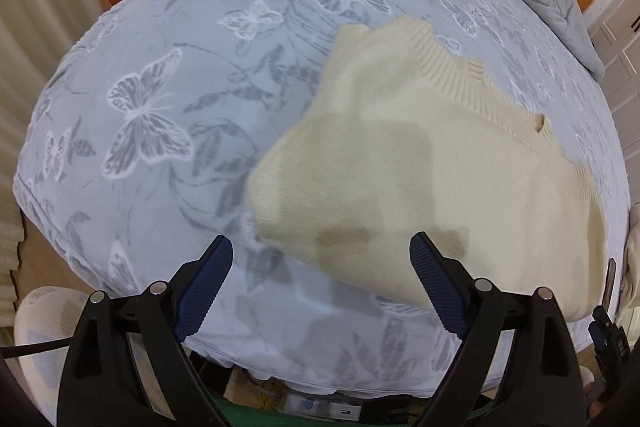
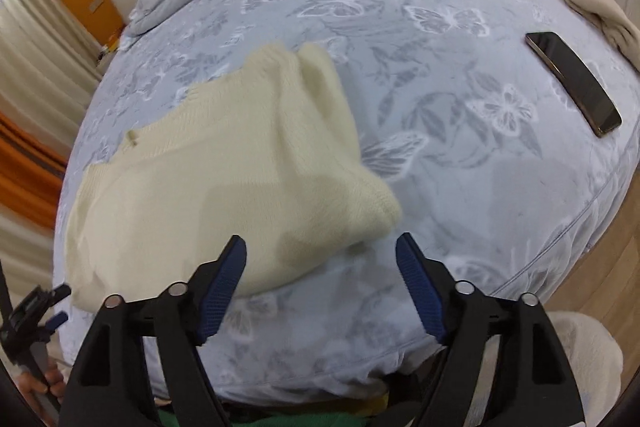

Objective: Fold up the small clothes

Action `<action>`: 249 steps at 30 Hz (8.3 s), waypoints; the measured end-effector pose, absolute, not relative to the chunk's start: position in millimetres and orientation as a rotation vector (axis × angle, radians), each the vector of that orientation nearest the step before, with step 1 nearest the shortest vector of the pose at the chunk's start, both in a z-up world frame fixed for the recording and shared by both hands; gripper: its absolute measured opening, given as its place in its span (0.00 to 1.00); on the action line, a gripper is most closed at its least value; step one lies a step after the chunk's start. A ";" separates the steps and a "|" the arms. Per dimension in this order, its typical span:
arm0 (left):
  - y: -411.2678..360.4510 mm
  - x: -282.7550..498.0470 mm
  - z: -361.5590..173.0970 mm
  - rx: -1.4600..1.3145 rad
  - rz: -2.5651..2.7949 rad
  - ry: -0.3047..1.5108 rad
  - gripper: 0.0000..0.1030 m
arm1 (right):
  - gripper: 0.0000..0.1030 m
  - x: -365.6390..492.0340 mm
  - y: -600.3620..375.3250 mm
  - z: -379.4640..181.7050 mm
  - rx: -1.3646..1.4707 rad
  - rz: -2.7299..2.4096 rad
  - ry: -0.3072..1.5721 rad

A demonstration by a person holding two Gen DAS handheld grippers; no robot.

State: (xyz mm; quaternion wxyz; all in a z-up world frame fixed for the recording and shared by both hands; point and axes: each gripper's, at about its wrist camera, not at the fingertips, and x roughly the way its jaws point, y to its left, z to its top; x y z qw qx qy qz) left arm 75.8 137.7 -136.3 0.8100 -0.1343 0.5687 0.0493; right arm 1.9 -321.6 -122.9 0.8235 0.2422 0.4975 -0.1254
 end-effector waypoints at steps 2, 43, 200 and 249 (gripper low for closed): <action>137.6 78.8 -145.1 -0.321 0.090 1.233 0.91 | 0.73 8.8 -333.6 -136.4 0.576 -0.292 1.088; 184.9 113.6 -184.4 -0.818 0.044 1.238 0.36 | 0.00 195.1 -154.7 -166.8 0.301 0.119 1.260; -103.9 71.4 -101.7 0.056 -0.399 1.205 0.59 | 0.10 96.1 -368.8 -77.4 0.445 -0.051 1.015; -102.1 76.8 -57.8 -0.060 -0.413 1.311 0.61 | 0.34 6.9 -328.6 -77.9 0.745 0.036 1.056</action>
